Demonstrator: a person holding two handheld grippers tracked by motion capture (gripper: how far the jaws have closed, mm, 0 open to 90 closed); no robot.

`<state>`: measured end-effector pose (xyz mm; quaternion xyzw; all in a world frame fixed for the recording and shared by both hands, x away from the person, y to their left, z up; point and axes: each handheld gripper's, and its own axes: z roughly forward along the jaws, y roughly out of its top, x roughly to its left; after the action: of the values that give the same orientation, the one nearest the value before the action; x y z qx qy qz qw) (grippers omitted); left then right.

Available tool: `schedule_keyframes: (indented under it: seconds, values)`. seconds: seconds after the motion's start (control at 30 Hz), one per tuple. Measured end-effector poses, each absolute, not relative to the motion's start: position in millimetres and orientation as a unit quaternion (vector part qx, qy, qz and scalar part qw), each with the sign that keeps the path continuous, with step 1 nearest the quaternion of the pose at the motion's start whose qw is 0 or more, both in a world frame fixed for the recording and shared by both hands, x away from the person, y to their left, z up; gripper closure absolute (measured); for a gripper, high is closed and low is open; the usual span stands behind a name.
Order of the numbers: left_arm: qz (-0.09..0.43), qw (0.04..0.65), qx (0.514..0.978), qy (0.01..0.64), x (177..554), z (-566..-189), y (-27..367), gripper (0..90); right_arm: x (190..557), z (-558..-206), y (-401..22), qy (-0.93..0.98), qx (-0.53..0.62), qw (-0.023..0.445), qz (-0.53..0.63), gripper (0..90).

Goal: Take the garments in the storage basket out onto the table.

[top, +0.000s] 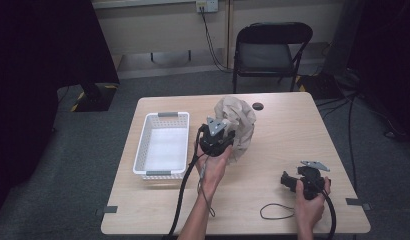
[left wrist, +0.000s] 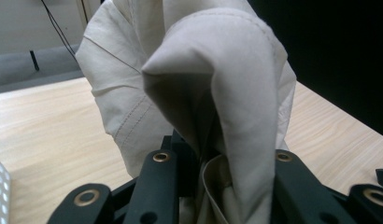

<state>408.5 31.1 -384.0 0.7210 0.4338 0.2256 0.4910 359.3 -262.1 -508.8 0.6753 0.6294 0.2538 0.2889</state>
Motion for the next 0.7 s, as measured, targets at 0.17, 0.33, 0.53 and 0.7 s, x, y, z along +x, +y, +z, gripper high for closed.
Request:
schedule_keyframes:
  seconds: [0.17,0.33,0.53,0.7]
  values:
    - [0.219,0.488,0.724,0.436,410.2,-391.4,25.7,74.4,359.3,-508.8,-262.1,0.629,0.675,0.289,0.254,0.0]
    - [0.212,0.486,0.727,0.437,411.7,-398.7,19.7,74.3,359.3,-508.8,-262.1,0.629,0.675,0.289,0.254,0.0]
    - [0.204,0.48,0.731,0.44,414.0,-409.7,12.0,74.3,359.3,-508.8,-262.1,0.629,0.675,0.289,0.254,0.0]
    - [0.202,0.467,0.738,0.444,417.2,-419.6,7.0,74.0,359.3,-508.8,-262.0,0.629,0.676,0.288,0.254,0.0]
